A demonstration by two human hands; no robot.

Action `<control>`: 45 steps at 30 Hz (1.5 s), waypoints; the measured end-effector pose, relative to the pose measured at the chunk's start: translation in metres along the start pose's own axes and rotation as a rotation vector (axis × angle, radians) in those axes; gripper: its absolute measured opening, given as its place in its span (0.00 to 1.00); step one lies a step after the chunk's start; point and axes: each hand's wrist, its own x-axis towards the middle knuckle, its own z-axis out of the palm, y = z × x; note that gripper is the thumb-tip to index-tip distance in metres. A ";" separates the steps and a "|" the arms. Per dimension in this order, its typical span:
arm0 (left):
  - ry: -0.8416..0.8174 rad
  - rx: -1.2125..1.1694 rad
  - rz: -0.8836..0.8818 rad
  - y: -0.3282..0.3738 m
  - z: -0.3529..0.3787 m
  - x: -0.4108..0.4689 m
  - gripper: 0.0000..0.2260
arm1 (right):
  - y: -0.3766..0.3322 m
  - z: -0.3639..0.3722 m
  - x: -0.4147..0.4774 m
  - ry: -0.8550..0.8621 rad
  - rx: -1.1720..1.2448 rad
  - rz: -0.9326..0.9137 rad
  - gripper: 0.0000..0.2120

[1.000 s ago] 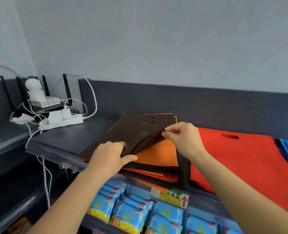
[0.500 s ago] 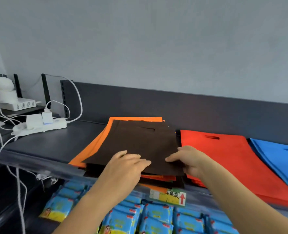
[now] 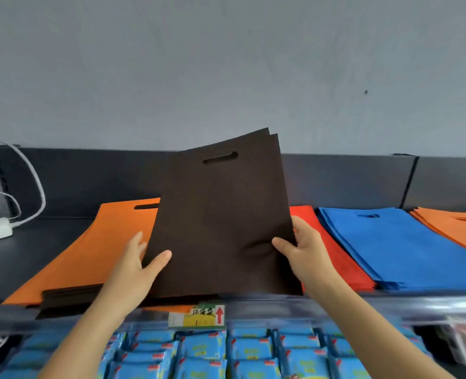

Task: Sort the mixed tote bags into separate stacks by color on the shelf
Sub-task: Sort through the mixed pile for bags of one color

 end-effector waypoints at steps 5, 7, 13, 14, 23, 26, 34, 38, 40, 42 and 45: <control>-0.017 -0.116 0.131 0.032 0.071 -0.016 0.26 | 0.013 -0.077 -0.016 0.112 -0.075 0.044 0.10; 0.030 -0.020 0.201 0.045 0.104 -0.024 0.26 | 0.021 -0.112 -0.024 0.177 -0.183 0.026 0.05; 0.102 0.149 0.353 0.098 0.220 -0.076 0.28 | 0.041 -0.230 -0.051 0.261 -0.303 0.105 0.13; 0.105 0.161 0.371 0.107 0.239 -0.085 0.28 | 0.044 -0.251 -0.055 0.270 -0.304 0.118 0.13; 0.082 0.188 0.448 0.172 0.397 -0.140 0.26 | 0.078 -0.420 -0.081 0.331 -0.401 0.216 0.11; 0.042 0.188 0.459 0.189 0.441 -0.148 0.26 | 0.087 -0.464 -0.085 0.348 -0.442 0.252 0.18; -0.078 0.182 0.524 0.228 0.540 -0.133 0.25 | 0.117 -0.547 -0.061 0.527 -0.427 0.277 0.22; -0.133 0.168 0.539 0.246 0.584 -0.113 0.26 | 0.131 -0.582 -0.035 0.566 -0.512 0.297 0.21; -0.161 0.168 0.542 0.256 0.607 -0.106 0.27 | 0.138 -0.601 -0.024 0.588 -0.549 0.311 0.20; -0.192 0.162 0.562 0.263 0.629 -0.100 0.27 | 0.145 -0.619 -0.015 0.612 -0.560 0.324 0.20; -0.231 0.159 0.591 0.274 0.660 -0.096 0.27 | 0.156 -0.648 -0.006 0.642 -0.587 0.339 0.19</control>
